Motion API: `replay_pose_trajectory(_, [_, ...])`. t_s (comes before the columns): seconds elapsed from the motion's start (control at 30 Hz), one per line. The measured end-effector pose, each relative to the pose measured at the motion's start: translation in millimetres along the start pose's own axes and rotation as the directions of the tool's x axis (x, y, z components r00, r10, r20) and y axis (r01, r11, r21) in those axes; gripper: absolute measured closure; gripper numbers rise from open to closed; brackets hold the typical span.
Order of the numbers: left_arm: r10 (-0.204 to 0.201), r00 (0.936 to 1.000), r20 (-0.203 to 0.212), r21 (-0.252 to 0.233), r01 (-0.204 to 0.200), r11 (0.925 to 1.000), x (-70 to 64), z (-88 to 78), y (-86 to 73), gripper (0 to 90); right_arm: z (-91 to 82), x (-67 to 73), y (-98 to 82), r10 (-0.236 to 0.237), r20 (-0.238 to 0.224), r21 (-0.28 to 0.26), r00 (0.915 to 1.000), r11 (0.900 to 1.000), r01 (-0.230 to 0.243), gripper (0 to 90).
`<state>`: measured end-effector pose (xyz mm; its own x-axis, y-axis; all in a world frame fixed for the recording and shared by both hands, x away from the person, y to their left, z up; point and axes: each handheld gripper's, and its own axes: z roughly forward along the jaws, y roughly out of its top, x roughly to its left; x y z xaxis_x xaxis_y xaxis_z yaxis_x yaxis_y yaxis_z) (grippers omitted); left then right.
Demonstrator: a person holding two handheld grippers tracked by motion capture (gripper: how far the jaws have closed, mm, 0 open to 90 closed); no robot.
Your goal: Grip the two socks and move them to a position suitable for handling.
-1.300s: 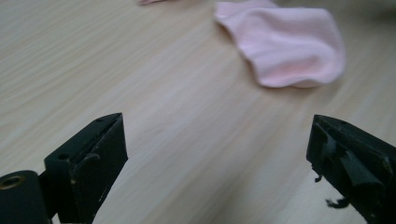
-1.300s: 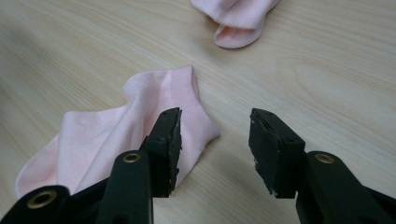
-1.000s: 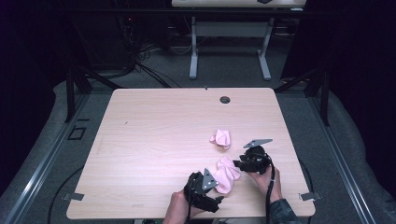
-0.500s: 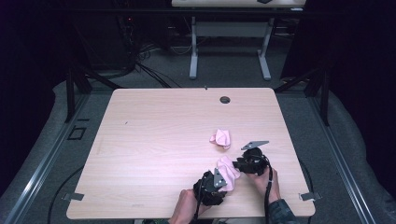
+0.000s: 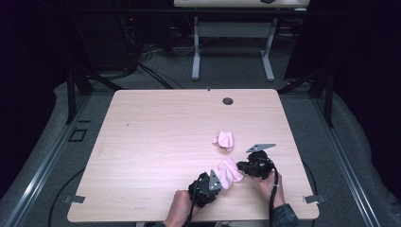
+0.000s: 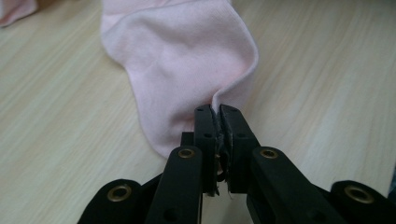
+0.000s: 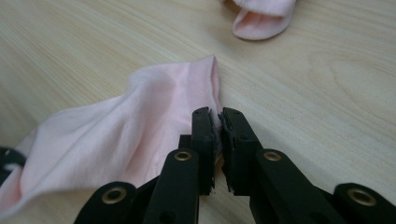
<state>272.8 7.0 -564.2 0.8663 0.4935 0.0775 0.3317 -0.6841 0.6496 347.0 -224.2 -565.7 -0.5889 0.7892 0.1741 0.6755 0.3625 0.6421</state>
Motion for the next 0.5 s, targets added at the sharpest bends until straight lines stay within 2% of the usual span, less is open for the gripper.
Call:
replay_pose_trajectory(0.07, [0.004, 1.0000, -0.003, 0.002, -0.004, 1.0000, 2.8, -3.3, -1.7, 85.9, -4.8, 0.9, 0.1, 0.007, 0.001, -0.006, 1.0000, 1.000, -0.007, 83.7])
replay_pose_trajectory(0.13, [0.011, 0.9996, -0.027, 0.000, -0.011, 0.9999, 16.4, -17.6, -10.4, 85.9, -16.0, 4.0, -0.7, 0.009, 0.004, -0.025, 0.9999, 1.000, -0.009, 83.7])
replay_pose_trajectory(0.17, [0.011, 0.9996, -0.027, 0.000, -0.011, 0.9999, 16.4, -17.6, -10.4, 85.9, -16.0, 4.0, -0.7, 0.009, 0.004, -0.025, 0.9999, 1.000, -0.009, 83.7])
replay_pose_trajectory(0.2, [0.014, 0.9988, -0.046, 0.003, -0.014, 0.9999, 21.1, -23.1, -13.9, 85.9, -22.7, 7.7, -1.7, 0.018, 0.002, -0.022, 0.9998, 1.000, -0.018, 83.7])
replay_pose_trajectory(0.23, [0.027, 0.9988, -0.040, 0.004, -0.027, 0.9996, 28.1, -29.1, -19.0, 85.8, -25.0, 10.1, -2.2, 0.016, 0.000, -0.019, 0.9999, 1.000, -0.016, 83.6])
replay_pose_trajectory(0.27, [0.027, 0.9988, -0.040, 0.004, -0.027, 0.9996, 28.1, -29.1, -19.0, 85.8, -25.0, 10.1, -2.2, 0.016, 0.000, -0.019, 0.9999, 1.000, -0.016, 83.6])
replay_pose_trajectory(0.3, [0.030, 0.9983, -0.051, 0.020, -0.029, 0.9994, 35.4, -33.8, -24.2, 85.4, -27.9, 15.8, -3.6, 0.009, -0.003, -0.005, 1.0000, 1.000, -0.009, 83.6])
replay_pose_trajectory(0.33, [0.033, 0.9988, -0.037, 0.023, -0.032, 0.9992, 38.7, -35.0, -26.9, 84.9, -28.5, 18.1, -4.2, 0.009, -0.002, 0.000, 1.0000, 1.000, -0.009, 83.6])
replay_pose_trajectory(0.37, [0.033, 0.9985, -0.043, 0.030, -0.032, 0.9990, 40.5, -35.7, -28.7, 83.1, -28.8, 20.7, -5.2, 0.008, -0.006, 0.005, 1.0000, 1.000, -0.008, 83.4])
replay_pose_trajectory(0.43, [0.016, 0.9995, -0.027, 0.050, -0.014, 0.9986, 45.7, -36.5, -33.3, 73.5, -28.0, 26.4, -7.6, 0.013, -0.015, 0.016, 0.9998, 1.000, -0.013, 83.2])
replay_pose_trajectory(0.47, [-0.002, 0.9990, -0.044, 0.056, 0.005, 0.9984, 47.7, -37.9, -36.1, 67.2, -27.0, 28.5, -8.7, 0.015, -0.023, 0.024, 0.9996, 1.000, -0.015, 82.9])
replay_pose_trajectory(0.5, [-0.030, 0.9987, -0.042, 0.052, 0.032, 0.9982, 49.8, -39.9, -38.6, 59.1, -24.5, 31.1, -10.9, 0.010, -0.025, 0.041, 0.9996, 0.999, -0.009, 82.2])
